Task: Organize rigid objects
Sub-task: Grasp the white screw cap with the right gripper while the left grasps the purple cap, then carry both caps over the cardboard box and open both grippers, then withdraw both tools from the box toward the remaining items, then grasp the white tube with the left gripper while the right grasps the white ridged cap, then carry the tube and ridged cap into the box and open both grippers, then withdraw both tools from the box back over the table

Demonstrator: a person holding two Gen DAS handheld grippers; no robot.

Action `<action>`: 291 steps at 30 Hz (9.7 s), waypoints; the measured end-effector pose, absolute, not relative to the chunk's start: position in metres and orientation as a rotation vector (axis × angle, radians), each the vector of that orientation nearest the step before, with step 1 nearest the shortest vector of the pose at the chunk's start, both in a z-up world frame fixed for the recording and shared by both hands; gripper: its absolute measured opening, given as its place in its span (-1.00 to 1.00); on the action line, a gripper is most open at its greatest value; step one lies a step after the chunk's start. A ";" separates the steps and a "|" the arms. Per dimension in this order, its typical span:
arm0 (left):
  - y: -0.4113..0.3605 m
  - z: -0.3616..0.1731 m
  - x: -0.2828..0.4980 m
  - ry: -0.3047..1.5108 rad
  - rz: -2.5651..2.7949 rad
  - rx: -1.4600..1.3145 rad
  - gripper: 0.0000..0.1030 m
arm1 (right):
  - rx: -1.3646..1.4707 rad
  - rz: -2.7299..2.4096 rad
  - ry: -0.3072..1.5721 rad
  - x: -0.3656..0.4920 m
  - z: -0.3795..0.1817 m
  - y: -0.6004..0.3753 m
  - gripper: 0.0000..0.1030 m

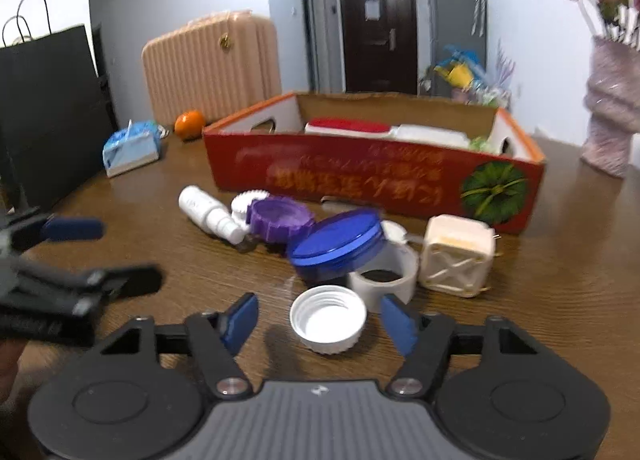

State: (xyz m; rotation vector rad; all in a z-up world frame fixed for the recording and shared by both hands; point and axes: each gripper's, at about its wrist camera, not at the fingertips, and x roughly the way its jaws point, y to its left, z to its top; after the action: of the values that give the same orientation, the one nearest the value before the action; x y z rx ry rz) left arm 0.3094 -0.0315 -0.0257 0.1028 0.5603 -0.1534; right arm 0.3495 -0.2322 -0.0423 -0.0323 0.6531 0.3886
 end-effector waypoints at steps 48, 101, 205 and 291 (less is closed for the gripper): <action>-0.110 -0.022 0.405 0.661 -0.240 0.101 -0.10 | -0.024 0.350 0.614 0.301 -0.038 -0.265 -0.23; -0.026 0.014 0.528 0.752 -0.272 0.173 0.12 | -0.039 0.392 0.803 0.611 0.002 -0.167 -0.17; 0.016 -0.029 0.421 0.771 -0.156 -0.082 -0.47 | -0.133 0.453 0.676 0.419 -0.016 -0.164 -0.25; -0.024 0.124 0.429 0.572 -0.142 0.024 0.64 | -0.056 0.347 0.432 0.385 0.105 -0.277 0.20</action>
State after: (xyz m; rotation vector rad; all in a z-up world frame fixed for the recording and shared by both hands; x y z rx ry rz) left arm 0.4292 -0.0238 0.1238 0.0245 0.5716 -0.1417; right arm 0.3845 -0.2769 0.1054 -0.0557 0.4320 0.3474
